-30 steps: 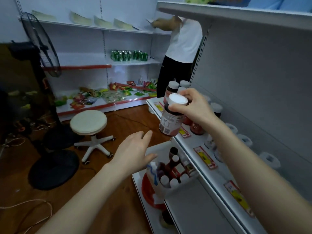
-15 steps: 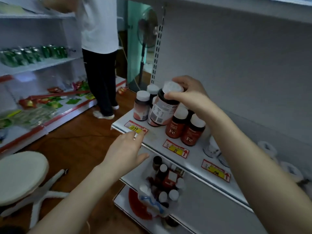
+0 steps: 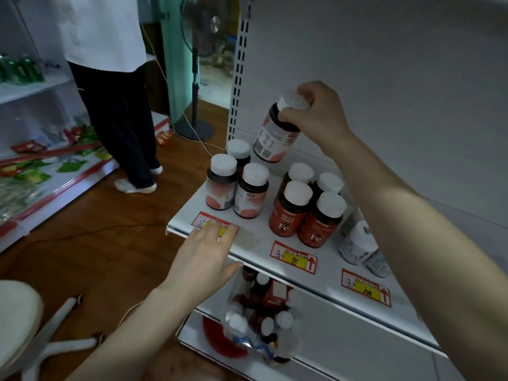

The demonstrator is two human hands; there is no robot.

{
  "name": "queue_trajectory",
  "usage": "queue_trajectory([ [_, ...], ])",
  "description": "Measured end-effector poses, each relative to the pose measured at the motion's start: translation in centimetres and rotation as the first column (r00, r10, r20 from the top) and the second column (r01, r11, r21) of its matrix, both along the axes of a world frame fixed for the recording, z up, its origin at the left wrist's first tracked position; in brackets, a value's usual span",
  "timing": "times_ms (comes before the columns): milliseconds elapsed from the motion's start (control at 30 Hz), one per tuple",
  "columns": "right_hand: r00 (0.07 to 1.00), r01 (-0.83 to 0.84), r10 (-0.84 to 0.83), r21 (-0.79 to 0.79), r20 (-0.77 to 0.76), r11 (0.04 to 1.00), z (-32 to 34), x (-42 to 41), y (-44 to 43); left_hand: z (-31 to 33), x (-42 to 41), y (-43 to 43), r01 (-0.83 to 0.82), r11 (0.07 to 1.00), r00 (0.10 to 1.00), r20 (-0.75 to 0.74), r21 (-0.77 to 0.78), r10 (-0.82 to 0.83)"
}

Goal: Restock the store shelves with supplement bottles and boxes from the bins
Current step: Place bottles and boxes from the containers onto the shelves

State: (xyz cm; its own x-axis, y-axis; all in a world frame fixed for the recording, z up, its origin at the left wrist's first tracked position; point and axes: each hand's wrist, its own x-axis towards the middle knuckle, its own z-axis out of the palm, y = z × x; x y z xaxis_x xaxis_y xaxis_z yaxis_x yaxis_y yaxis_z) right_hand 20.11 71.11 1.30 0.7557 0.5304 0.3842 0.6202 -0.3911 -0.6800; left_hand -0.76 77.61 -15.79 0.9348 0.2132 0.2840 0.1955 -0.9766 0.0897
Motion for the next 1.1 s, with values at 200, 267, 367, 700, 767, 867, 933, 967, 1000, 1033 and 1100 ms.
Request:
queue_trajectory([
  [200,0.999,0.004,-0.009,-0.11,-0.051,0.994,-1.6,2.4,2.3,-1.3,0.5,1.1,-0.025,1.0,0.999,0.025,-0.017,0.026],
  [267,0.998,-0.001,-0.007,-0.132,-0.058,0.991,-2.0,3.0,2.9,-1.6,0.7,1.1,-0.023,0.999,0.999,0.04,-0.027,0.025],
  [367,0.999,-0.016,0.008,-0.212,-0.039,0.977,-2.7,3.4,3.6,-1.9,1.1,1.2,-0.014,0.999,0.998,0.064,-0.041,0.017],
  [700,0.989,-0.025,-0.043,-0.452,-0.139,0.892,-7.2,3.4,5.3,-2.4,1.4,1.6,-0.038,0.998,0.996,0.073,-0.058,0.042],
  [767,0.983,-0.036,-0.051,-0.456,-0.175,0.889,-7.6,3.4,5.2,-2.5,1.4,1.6,-0.043,0.997,0.997,0.061,-0.063,0.047],
  [867,0.979,-0.051,-0.05,-0.477,-0.197,0.877,-8.2,3.6,5.0,-2.6,1.4,1.7,-0.052,0.997,0.997,0.047,-0.062,0.055],
  [933,0.979,-0.046,-0.057,-0.48,-0.197,0.876,-8.2,3.5,4.8,-2.5,1.5,1.6,-0.053,0.997,0.997,0.045,-0.052,0.056],
  [967,0.978,-0.047,-0.056,-0.472,-0.202,0.881,-8.2,3.5,4.7,-2.5,1.6,1.6,-0.052,0.997,0.997,0.047,-0.05,0.055],
  [1000,0.975,-0.054,-0.053,-0.462,-0.216,0.885,-8.2,3.6,4.7,-2.5,1.6,1.6,-0.052,0.997,0.997,0.051,-0.049,0.055],
  [1033,0.972,-0.065,-0.046,-0.453,-0.23,0.889,-8.2,3.6,4.6,-2.5,1.7,1.6,-0.053,0.997,0.997,0.057,-0.047,0.055],
  [1100,0.968,-0.085,-0.031,-0.444,-0.247,0.892,-8.1,3.6,4.4,-2.5,1.7,1.5,-0.053,0.997,0.996,0.065,-0.05,0.056],
])
